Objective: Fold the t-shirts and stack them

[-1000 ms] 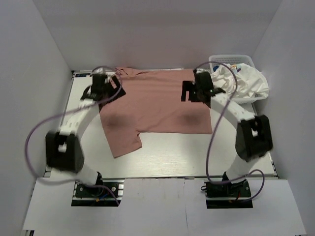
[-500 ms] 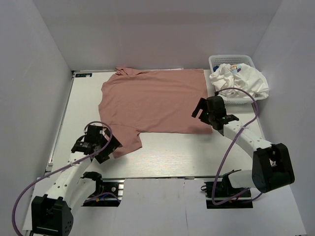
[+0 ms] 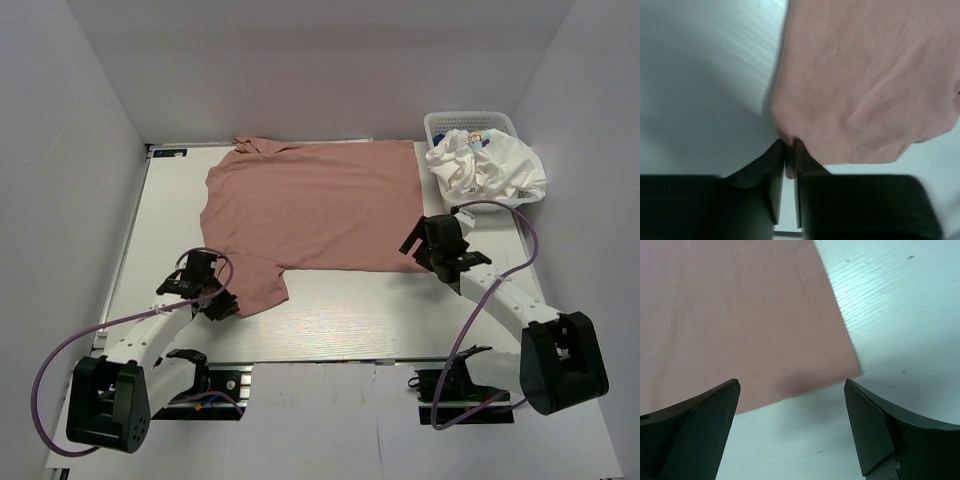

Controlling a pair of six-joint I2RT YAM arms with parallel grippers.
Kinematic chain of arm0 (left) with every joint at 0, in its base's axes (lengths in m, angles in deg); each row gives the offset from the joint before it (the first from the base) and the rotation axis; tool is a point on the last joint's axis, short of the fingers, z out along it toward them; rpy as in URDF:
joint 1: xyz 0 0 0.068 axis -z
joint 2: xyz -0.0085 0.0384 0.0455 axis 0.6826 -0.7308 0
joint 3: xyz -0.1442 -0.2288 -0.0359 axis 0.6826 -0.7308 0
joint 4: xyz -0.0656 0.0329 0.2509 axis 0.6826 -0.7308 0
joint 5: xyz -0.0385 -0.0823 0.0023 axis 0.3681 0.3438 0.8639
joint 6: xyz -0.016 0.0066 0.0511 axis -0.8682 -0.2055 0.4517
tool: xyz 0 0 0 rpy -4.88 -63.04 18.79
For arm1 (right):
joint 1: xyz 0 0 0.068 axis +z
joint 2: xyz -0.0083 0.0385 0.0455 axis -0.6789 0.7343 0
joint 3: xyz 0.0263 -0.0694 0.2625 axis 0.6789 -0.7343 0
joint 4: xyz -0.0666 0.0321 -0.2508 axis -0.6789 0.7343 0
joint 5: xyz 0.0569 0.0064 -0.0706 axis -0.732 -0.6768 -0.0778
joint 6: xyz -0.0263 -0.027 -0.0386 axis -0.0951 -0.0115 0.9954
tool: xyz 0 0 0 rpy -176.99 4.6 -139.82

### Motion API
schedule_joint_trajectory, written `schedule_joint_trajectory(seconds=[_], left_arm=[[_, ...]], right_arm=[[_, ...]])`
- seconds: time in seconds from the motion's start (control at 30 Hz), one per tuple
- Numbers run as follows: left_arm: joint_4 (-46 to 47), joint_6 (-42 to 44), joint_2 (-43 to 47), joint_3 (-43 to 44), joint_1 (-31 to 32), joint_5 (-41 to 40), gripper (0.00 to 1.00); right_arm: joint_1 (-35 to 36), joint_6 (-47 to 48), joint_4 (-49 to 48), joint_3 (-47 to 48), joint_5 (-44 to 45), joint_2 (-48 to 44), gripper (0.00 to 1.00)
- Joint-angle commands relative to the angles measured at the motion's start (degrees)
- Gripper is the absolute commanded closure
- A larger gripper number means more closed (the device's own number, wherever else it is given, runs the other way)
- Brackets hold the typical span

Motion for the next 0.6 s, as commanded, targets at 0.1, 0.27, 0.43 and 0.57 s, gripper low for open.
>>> schedule_joint_trajectory(seconds=[0.1, 0.27, 0.43, 0.57], left_arm=[[2.98, 4.54, 1.07, 0.96, 0.18, -3.56, 1.0], [6.23, 6.38, 3.17, 0.43, 0.18, -0.05, 1.0], [6.24, 6.39, 3.17, 0.43, 0.18, 1.0, 1.0], [8.08, 7.01, 3.7, 0.95, 0.18, 1.71, 1.0]], right_arm=[[-0.63, -3.64, 6.03, -3.66, 7.9, -5.06, 0.1], [-1.07, -3.29, 2.78, -6.21, 5.45, -4.28, 0.1], [-1.77, -3.29, 0.05, -3.05, 5.8, 2.57, 0.1], [-2.04, -3.03, -1.26, 0.55, 3.52, 9.85, 0.12]])
